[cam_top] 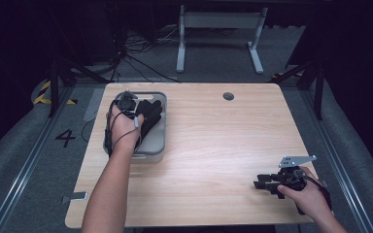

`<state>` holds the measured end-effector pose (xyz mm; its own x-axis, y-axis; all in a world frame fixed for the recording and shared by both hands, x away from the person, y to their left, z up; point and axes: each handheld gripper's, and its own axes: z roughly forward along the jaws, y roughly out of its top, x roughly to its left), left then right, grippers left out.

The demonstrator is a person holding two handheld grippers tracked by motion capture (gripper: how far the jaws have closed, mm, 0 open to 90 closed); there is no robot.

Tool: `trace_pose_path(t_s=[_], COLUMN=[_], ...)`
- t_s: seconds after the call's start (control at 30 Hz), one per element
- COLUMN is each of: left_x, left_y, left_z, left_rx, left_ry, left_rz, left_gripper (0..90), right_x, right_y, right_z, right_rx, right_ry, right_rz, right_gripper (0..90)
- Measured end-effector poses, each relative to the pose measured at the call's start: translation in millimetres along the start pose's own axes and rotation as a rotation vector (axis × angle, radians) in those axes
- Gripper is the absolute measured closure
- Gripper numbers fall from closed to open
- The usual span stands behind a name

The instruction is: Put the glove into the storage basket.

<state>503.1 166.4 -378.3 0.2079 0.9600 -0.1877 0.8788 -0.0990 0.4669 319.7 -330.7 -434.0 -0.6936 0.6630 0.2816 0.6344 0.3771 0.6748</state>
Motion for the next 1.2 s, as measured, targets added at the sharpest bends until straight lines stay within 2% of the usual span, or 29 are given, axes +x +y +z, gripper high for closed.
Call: trace_pose_path(t_s=[0.2,0.43,0.5,0.6,0.63,0.67,0.83,0.93,1.0,1.03,1.07,1.2], left_x=[4.1,4.6,5.8,7.2,7.2,8.2,8.8,7.4,2.0,2.0,-1.7,-7.9], left_y=[1.2,2.5,1.9,-0.1,-0.1,-2.3,-8.6,-11.4,-15.9,-15.9,-19.5,-25.7], left_z=[10.5,17.8,21.3,18.3,18.3,12.9,-2.0,-8.7,-19.5,-19.5,-28.5,-41.4], left_rx=[0.03,0.055,0.072,0.019,0.019,-0.014,-0.073,-0.085,-0.107,-0.107,-0.126,-0.149], left_ry=[0.032,0.041,0.03,0.032,0.032,0.031,0.008,-0.011,-0.02,-0.02,-0.044,-0.074], left_rz=[-0.012,-0.013,-0.009,-0.003,-0.003,0.009,0.026,0.043,0.069,0.069,0.086,0.111], left_gripper=[65.7,65.1,58.2,43.3,39.9,39.0,38.8,39.3,39.2,39.1,39.2,39.4], right_x=[0.3,-0.3,-0.3,-1.1,-1.3,-1.8,-5.2,-7.5,-9.1,-9.1,-12.1,-18.2], right_y=[0.4,0.6,1.5,4.2,5.4,7.0,14.2,18.8,21.3,21.3,24.3,27.4], right_z=[0.6,-0.4,-0.9,0.0,0.6,1.6,5.1,6.2,5.6,5.6,3.6,0.1], right_rx=[-0.002,-0.01,-0.014,-0.02,-0.022,-0.024,-0.031,-0.036,-0.041,-0.041,-0.052,-0.064], right_ry=[0.006,0.005,0.005,0.009,0.01,0.012,0.017,0.016,0.013,0.013,0.004,-0.01], right_rz=[-0.003,0.001,0.001,0.001,-0.002,-0.003,-0.013,-0.015,-0.015,-0.015,-0.018,-0.012], right_gripper=[60.3,60.2,59.9,59.2,58.8,58.4,58.3,58.3,58.3,58.3,58.0,57.9])
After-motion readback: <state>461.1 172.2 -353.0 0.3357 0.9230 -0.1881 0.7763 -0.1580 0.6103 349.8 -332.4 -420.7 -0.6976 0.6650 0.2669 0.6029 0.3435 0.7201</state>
